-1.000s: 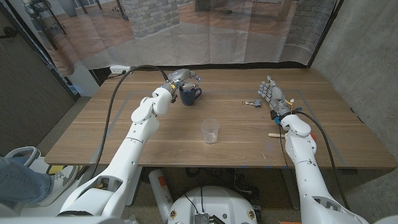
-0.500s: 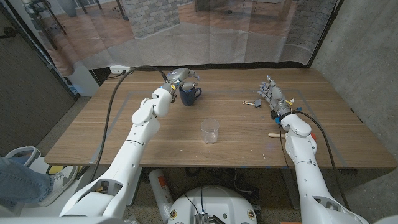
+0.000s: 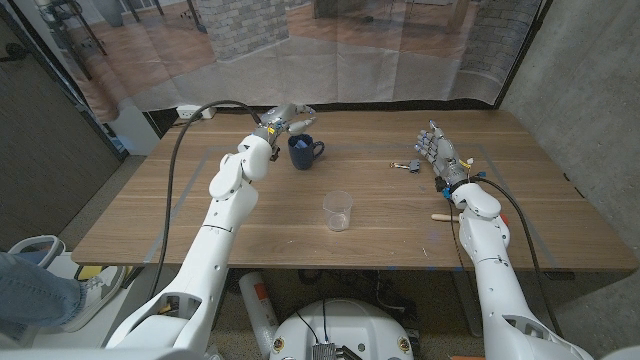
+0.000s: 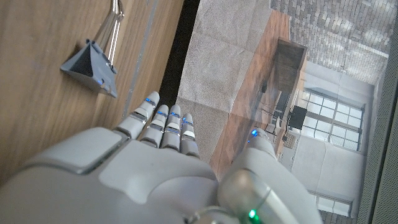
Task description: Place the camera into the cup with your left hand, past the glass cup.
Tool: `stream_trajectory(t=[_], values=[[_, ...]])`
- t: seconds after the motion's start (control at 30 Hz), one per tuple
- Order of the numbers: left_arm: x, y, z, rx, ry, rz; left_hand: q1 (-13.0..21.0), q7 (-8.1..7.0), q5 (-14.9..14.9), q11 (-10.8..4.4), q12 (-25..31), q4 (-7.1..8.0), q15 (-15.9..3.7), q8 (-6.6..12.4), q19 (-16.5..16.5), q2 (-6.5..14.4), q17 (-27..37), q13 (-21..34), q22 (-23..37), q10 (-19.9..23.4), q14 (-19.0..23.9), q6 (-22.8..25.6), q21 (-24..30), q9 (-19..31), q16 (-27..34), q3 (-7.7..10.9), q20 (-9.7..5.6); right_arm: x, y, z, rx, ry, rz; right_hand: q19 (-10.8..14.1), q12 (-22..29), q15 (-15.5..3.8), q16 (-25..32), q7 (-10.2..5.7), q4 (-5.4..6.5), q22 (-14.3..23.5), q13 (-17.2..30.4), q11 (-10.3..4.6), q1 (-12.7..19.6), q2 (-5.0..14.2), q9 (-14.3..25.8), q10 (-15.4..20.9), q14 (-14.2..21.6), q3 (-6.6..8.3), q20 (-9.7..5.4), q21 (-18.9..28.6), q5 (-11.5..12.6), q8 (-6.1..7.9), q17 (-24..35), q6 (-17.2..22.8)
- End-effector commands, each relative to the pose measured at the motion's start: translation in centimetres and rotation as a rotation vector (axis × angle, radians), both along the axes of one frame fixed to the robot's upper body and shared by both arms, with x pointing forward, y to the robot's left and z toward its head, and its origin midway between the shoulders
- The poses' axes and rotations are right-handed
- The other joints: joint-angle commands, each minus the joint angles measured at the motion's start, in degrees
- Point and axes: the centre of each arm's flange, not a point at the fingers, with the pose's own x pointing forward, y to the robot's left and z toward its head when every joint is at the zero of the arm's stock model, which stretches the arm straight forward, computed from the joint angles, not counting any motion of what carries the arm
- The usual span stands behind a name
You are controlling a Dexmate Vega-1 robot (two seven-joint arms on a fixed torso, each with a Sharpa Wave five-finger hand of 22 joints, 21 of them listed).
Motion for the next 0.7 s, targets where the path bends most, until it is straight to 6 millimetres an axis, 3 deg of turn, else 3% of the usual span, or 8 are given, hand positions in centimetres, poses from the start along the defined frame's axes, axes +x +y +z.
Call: stream_trajectory(t=[0.03,0.13,0.7], values=[[-0.8,1.9,0.7,-0.16,0.053,-0.081,-2.09,0.66,0.64,0.72,-0.05,0.43,-1.2,-0.55,-2.68,-0.28,-0.56,-1.0,0.15,-3.22,-2.76,-4.04,-0.18,0.34,-0.1,-0.89,0.41,0.0,0.1,0.0,0.001,-0.005,0.005,-0.1,0.13,-0.01,-0.2,-0.36,-0.04,0.33,0.23,0.02,0.27,0.57,0.24,0.39,-0.09,-0.22,-0.72,-0.34,-0.13,0.33,0.22,0.51],[-1.0,2.0,0.8,-0.167,0.041,-0.08,-2.89,1.19,0.86,0.92,-0.02,0.43,-0.82,-0.69,-3.62,-0.37,-0.91,-1.54,0.11,-4.67,-4.38,-6.22,-0.1,0.35,-0.18,-1.29,0.48,0.0,0.2,-0.1,0.003,-0.005,0.006,-0.13,0.13,0.01,-0.23,-0.36,-0.04,0.33,0.24,0.02,0.27,0.57,0.24,0.42,-0.17,-0.24,-0.71,-0.39,-0.14,0.33,0.22,0.53],[-1.9,1.9,1.6,-0.145,0.014,-0.06,-3.34,0.97,1.12,0.55,0.39,0.22,-0.91,0.38,-3.56,-0.37,-1.28,-2.1,0.07,-5.01,-4.44,-4.74,0.29,0.34,0.25,-1.5,0.93,-0.1,0.5,-0.2,0.007,-0.006,0.011,0.59,0.12,-0.22,0.03,-0.42,0.0,0.35,0.24,-0.06,0.27,0.69,0.25,0.52,0.43,-0.33,-0.95,-0.39,-0.18,0.26,0.22,0.51]])
